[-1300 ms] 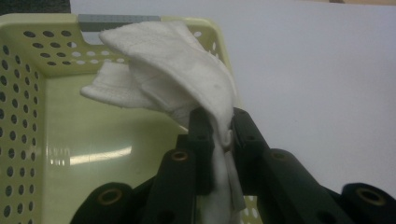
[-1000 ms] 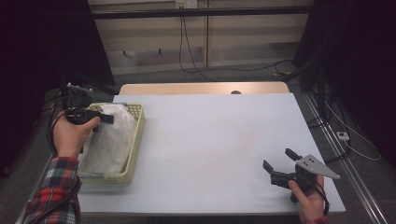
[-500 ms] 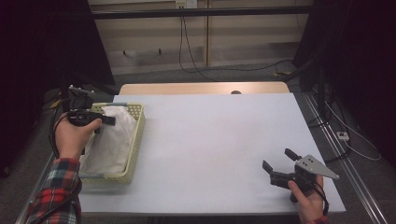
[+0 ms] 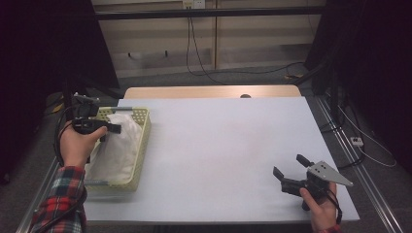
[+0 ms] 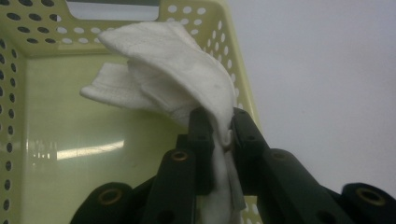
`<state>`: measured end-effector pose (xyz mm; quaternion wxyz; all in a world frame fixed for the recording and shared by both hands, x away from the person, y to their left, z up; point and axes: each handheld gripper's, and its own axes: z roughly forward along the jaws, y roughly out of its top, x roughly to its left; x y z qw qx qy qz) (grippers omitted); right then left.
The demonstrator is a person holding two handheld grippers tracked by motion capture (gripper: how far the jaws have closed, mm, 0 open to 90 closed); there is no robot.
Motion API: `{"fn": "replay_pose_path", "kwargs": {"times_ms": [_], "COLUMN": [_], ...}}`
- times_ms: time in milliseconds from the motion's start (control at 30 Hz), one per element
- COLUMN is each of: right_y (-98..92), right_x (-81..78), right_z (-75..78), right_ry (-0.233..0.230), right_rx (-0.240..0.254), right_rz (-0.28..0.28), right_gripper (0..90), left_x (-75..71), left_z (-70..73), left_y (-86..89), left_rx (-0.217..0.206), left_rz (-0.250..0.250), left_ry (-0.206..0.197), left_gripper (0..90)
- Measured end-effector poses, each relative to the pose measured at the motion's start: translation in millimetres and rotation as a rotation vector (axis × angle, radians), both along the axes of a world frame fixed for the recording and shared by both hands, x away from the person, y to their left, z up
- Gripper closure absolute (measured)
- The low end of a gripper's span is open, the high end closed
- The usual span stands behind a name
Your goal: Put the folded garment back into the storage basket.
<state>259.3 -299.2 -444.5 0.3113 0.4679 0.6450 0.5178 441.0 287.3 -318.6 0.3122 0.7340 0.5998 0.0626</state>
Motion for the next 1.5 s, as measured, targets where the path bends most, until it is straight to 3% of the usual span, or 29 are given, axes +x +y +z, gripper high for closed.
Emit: {"fn": "replay_pose_path", "kwargs": {"times_ms": [600,700,800,867,1000,1100,1167,1500], "right_y": [-1.1,-0.6,-0.5,-0.6,0.7,0.4,-0.3,-0.7], "right_x": [0.1,0.2,0.1,0.2,0.1,0.3,0.5,0.9], "right_z": [0.1,-0.1,-0.1,-0.2,-0.1,-0.4,-0.6,-0.2], "right_ry": [0.001,0.000,0.001,0.001,-0.001,0.001,0.001,0.002], "right_rx": [0.000,-0.004,-0.001,-0.002,-0.005,-0.006,-0.004,-0.003], "right_rz": [-0.004,0.000,0.000,0.000,0.006,0.007,0.003,0.004], "right_gripper": [3.8,3.8,3.8,3.8,3.8,3.8,3.8,3.8], "left_x": [6.6,7.5,8.5,9.0,11.4,13.1,14.5,21.2], "left_z": [-17.7,-19.9,-20.3,-22.3,-24.9,-25.5,-28.5,-38.6], "left_y": [7.6,7.4,10.2,8.9,10.6,12.6,12.6,17.5], "left_rx": [0.001,-0.009,0.007,-0.001,0.006,0.012,0.014,0.019], "left_rz": [0.003,0.024,0.000,0.024,0.010,-0.001,0.015,0.000], "left_ry": [-0.015,-0.019,-0.012,-0.022,-0.029,-0.012,-0.033,-0.029], "left_gripper": [80.4,80.4,80.3,80.3,80.3,80.2,80.1,79.9]}}
